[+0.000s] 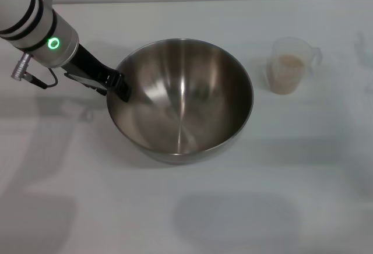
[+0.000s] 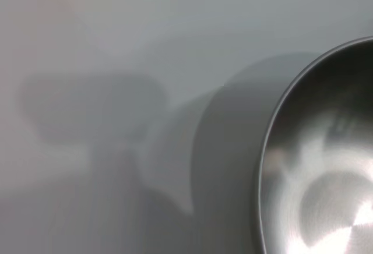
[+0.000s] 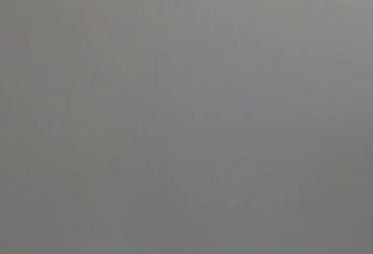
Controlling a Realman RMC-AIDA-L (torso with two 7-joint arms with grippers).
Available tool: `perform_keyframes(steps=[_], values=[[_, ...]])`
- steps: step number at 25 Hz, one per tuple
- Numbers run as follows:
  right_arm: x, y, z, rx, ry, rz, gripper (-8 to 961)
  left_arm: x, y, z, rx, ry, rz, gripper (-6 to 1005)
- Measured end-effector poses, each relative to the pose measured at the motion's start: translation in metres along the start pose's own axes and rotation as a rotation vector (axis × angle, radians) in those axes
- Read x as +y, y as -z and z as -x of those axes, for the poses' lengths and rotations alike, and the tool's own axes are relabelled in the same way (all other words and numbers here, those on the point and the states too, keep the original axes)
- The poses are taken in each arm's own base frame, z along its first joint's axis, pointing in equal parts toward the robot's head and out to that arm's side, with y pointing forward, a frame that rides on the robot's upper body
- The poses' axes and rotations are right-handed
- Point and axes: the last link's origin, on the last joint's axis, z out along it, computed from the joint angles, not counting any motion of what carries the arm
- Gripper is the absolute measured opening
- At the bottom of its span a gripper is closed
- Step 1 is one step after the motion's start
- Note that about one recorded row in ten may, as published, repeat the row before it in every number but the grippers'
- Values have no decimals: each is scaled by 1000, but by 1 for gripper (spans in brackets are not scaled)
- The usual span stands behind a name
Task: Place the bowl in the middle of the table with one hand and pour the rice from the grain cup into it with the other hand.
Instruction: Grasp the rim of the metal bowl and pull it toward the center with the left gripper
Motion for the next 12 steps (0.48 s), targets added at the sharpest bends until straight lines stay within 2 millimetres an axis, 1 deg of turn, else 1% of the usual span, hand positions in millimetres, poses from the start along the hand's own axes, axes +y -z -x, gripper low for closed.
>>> perform_keyframes(steps=[5, 12], values=[[-1, 1, 1, -7, 3, 1, 698, 0, -2, 1, -9, 3, 2, 523], [-1, 1, 1, -5, 5, -1, 698, 2, -5, 0, -28, -1, 8, 224]])
